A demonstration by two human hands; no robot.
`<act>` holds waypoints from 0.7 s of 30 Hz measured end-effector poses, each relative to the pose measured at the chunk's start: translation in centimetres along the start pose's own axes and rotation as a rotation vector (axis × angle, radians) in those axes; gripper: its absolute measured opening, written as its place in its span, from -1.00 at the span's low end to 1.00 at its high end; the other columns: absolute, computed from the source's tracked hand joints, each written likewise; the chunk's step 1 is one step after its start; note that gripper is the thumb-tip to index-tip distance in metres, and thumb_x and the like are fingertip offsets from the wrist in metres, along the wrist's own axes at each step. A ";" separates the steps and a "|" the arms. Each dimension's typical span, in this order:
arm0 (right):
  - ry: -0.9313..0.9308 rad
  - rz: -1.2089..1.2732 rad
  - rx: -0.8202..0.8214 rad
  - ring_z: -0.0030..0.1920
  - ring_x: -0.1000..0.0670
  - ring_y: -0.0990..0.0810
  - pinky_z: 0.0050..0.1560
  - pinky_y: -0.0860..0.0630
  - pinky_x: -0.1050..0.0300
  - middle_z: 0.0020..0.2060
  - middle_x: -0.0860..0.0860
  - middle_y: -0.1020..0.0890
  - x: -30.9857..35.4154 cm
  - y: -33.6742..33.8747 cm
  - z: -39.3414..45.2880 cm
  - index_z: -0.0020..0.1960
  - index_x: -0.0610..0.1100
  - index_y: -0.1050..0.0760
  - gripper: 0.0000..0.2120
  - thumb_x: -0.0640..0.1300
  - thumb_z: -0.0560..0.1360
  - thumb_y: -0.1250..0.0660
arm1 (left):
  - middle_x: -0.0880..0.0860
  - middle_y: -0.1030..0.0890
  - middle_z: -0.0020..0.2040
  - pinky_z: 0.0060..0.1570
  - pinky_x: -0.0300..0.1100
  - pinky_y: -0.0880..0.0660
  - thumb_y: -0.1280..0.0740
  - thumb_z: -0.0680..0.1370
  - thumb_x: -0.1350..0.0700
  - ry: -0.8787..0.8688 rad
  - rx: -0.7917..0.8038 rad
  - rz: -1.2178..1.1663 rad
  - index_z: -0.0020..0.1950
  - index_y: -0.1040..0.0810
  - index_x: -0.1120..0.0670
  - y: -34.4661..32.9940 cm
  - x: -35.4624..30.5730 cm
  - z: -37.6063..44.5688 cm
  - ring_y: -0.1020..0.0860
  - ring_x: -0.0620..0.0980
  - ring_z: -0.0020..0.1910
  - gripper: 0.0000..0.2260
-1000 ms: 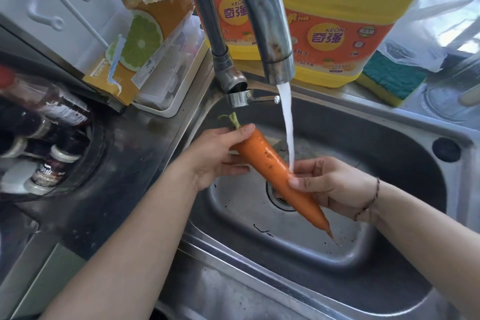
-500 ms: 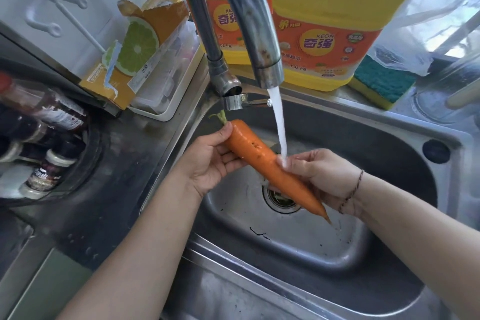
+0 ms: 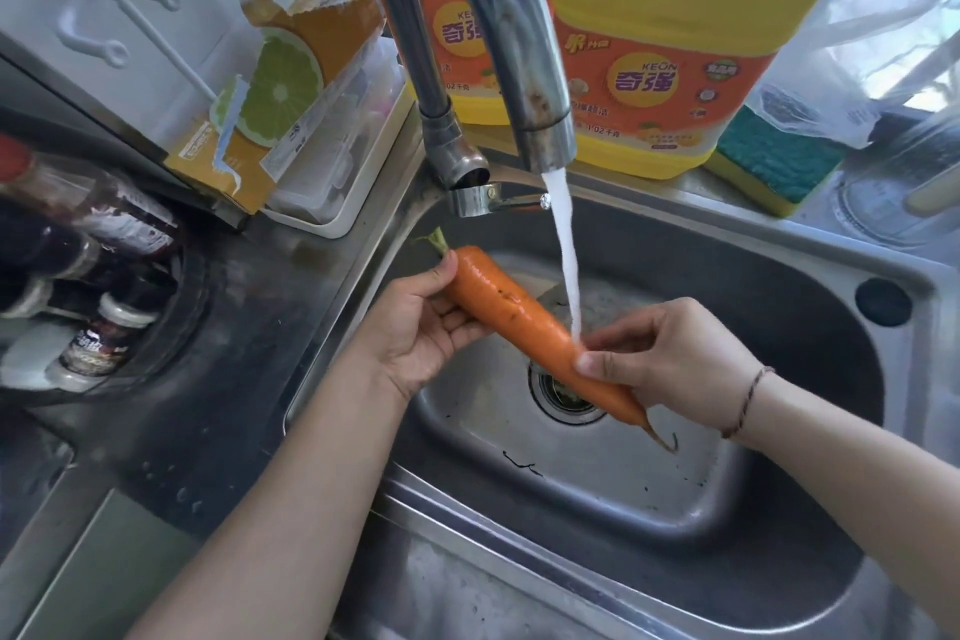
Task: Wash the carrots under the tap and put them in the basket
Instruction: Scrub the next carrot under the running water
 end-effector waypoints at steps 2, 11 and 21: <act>0.056 -0.195 0.075 -0.38 0.08 -0.69 -0.32 -0.64 0.15 -0.33 0.08 -0.71 0.5 -0.4 -0.1 -0.04 0.04 -0.66 -0.82 0.12 0.43 -0.45 | 0.22 -0.70 -0.13 -0.09 0.08 -0.66 -0.35 0.52 0.07 0.002 -0.024 0.006 0.09 -0.54 0.26 0.0 0.2 0.0 -0.71 0.12 -0.13 -0.72; 0.057 0.286 0.451 -0.16 0.02 -0.70 -0.17 -0.60 0.20 -0.14 -0.07 -0.73 -1.1 -1.3 0.1 0.30 -0.23 -0.52 -0.57 -0.30 0.43 -0.44 | 0.14 -0.71 -0.11 -0.11 -0.05 -0.67 -0.35 0.46 0.03 -0.067 0.084 0.007 0.12 -0.56 0.17 -0.2 -0.6 -0.1 -0.70 0.05 -0.10 -0.70; 0.032 0.300 0.276 -0.45 -0.04 -0.64 -0.46 -0.52 0.22 -0.36 -0.16 -0.65 0.6 -1.1 0.1 -0.18 -0.24 -0.60 -0.77 -0.16 0.58 -0.28 | 0.10 -0.67 -0.10 -0.22 -0.08 -0.66 -0.39 0.42 0.04 -0.206 -0.061 0.012 0.11 -0.54 0.07 1.5 -2.2 0.0 -0.68 0.00 -0.16 -0.71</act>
Point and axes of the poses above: each hand's wrist, its own z-axis towards the middle knuckle, its own y-axis out of the back of the hand, x = y × z, the point moved 9 cm from there along z, towards the middle knuckle
